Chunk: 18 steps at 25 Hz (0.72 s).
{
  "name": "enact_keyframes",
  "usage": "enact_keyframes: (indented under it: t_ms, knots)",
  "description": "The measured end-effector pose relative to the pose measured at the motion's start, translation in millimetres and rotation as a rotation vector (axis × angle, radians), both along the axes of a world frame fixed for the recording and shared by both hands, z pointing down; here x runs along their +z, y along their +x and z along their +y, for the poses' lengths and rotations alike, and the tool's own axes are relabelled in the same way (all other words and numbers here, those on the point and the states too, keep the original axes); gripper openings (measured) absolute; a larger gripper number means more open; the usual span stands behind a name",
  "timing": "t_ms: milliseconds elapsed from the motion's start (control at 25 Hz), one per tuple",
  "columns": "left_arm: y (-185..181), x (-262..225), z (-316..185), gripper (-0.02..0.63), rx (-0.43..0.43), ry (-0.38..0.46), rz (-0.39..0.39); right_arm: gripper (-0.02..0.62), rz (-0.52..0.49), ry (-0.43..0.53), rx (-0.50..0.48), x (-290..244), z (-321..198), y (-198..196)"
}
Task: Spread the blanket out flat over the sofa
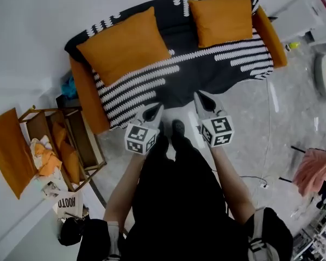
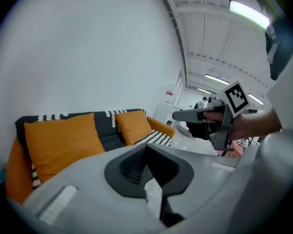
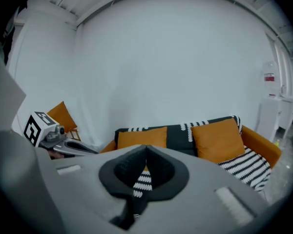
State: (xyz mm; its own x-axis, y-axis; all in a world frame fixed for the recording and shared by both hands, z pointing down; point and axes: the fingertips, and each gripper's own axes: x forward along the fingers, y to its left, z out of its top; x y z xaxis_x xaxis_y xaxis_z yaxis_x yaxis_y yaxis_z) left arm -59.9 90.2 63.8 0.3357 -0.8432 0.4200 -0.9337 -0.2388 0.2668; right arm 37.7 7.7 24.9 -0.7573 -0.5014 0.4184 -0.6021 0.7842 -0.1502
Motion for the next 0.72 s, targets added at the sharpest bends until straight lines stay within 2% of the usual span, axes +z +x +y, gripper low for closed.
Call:
enact_keyframes:
  t_ms: [400, 560, 720]
  knots:
    - [-22, -92, -13, 0.009, 0.123, 0.148, 0.022, 0.002, -0.188, 0.030, -0.039, -92, 36, -45]
    - [-33, -118, -16, 0.009, 0.151, 0.189, 0.016, 0.002, -0.242, 0.094, 0.006, -118, 34, -54]
    - [-43, -130, -17, 0.009, 0.163, 0.211, 0.012, 0.002, -0.247, 0.136, 0.035, -132, 35, -57]
